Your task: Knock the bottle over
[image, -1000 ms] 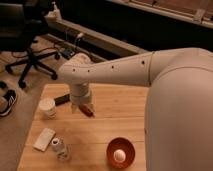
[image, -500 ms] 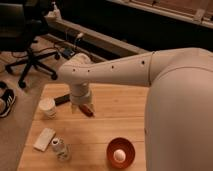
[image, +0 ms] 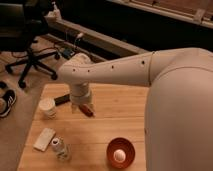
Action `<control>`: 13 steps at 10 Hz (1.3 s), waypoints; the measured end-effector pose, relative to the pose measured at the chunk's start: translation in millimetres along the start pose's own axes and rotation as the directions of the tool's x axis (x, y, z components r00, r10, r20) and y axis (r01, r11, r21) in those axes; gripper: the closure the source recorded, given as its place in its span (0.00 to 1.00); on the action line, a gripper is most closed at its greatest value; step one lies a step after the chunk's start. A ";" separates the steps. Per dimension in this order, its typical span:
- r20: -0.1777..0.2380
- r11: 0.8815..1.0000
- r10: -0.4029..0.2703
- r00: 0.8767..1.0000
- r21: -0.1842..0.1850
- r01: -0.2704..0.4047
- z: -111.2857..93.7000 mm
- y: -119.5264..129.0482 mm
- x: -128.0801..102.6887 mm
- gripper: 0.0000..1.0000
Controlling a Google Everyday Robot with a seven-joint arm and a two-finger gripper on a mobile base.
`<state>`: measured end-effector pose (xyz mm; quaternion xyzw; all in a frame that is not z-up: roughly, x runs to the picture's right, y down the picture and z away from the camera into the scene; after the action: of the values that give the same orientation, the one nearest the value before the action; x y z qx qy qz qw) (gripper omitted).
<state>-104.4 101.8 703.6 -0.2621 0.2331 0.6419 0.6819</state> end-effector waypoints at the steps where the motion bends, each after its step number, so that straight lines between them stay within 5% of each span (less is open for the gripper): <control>1: 0.015 1.000 -0.012 1.000 0.005 0.012 -2.5 2.0 -2.3 0.35; 5: 0.137 0.983 -0.175 0.975 -0.025 0.180 -37.5 52.2 14.4 0.35; 7: 0.164 0.957 -0.275 0.947 -0.043 0.285 -53.3 80.1 49.0 0.35; 10: 0.130 0.912 -0.398 0.908 -0.055 0.407 -63.1 96.5 111.1 0.36; 12: 0.087 0.877 -0.459 0.884 -0.115 0.467 -65.3 104.9 146.9 0.53; 13: 0.083 0.869 -0.468 0.880 -0.141 0.475 -66.8 106.8 151.4 0.60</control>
<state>-199.5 176.1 547.9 -0.3490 0.0951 0.4784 0.8002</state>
